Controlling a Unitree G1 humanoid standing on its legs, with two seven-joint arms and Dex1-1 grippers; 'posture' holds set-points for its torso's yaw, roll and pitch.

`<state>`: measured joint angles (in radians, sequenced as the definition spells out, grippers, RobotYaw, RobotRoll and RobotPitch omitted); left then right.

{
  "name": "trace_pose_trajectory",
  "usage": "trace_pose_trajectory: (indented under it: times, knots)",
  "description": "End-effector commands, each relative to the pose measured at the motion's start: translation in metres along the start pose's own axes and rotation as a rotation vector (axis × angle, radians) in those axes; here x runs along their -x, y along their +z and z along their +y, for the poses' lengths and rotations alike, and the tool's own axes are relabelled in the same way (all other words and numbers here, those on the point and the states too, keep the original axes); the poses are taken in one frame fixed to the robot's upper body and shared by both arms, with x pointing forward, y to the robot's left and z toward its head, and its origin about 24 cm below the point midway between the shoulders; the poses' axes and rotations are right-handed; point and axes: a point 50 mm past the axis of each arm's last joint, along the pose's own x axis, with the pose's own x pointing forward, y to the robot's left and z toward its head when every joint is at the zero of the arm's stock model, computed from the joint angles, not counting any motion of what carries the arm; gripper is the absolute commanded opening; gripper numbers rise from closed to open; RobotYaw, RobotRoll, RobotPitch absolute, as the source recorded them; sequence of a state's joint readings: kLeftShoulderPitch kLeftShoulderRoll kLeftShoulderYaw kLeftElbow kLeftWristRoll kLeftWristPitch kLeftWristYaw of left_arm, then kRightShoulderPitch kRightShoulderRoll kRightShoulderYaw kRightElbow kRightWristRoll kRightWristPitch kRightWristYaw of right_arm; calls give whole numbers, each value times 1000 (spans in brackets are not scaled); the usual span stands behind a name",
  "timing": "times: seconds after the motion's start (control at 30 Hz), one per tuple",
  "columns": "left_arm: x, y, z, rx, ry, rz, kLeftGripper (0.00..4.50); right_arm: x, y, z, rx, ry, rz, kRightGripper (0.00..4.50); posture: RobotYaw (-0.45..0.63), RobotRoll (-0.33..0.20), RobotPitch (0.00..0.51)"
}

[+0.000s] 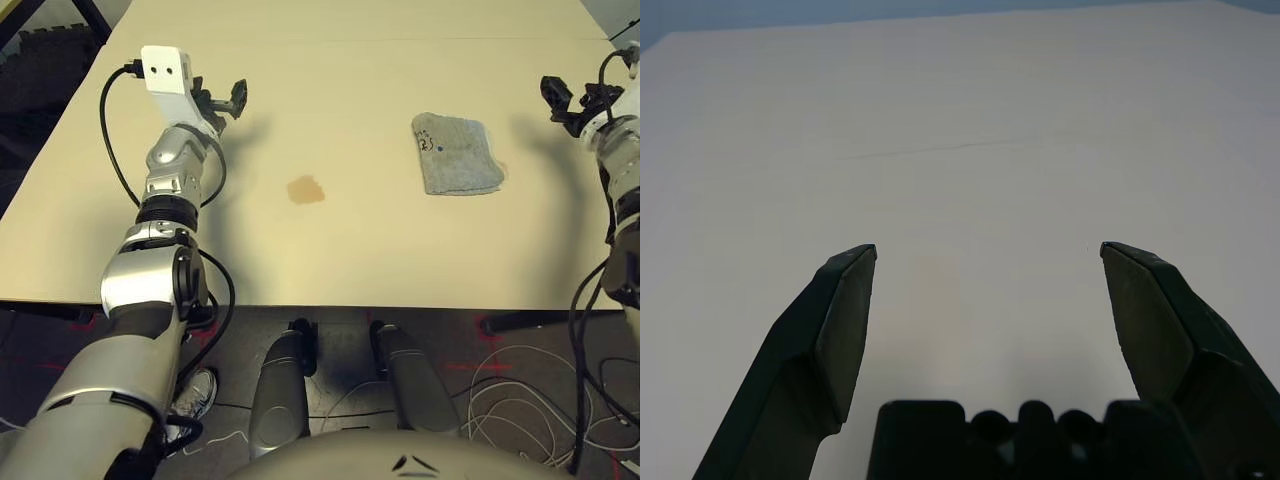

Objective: Wipe the water off the table with a rag.

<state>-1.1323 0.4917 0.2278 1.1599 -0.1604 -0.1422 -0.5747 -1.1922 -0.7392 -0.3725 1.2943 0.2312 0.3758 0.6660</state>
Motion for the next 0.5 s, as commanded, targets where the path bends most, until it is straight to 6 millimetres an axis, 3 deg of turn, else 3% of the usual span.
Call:
trace_pose_trajectory:
  times: [0.03,0.3,0.5]
  knots:
    - [6,14,10,-23,-153,64,4500,17,-9,-7,-115,58,223,4474,-166,0,291]
    - [23,39,9,-90,-605,238,4500,34,-9,0,-203,159,447,4474,-136,0,290]
    - [36,39,7,-126,-808,401,4500,39,-21,2,-265,207,555,4474,-128,0,290]
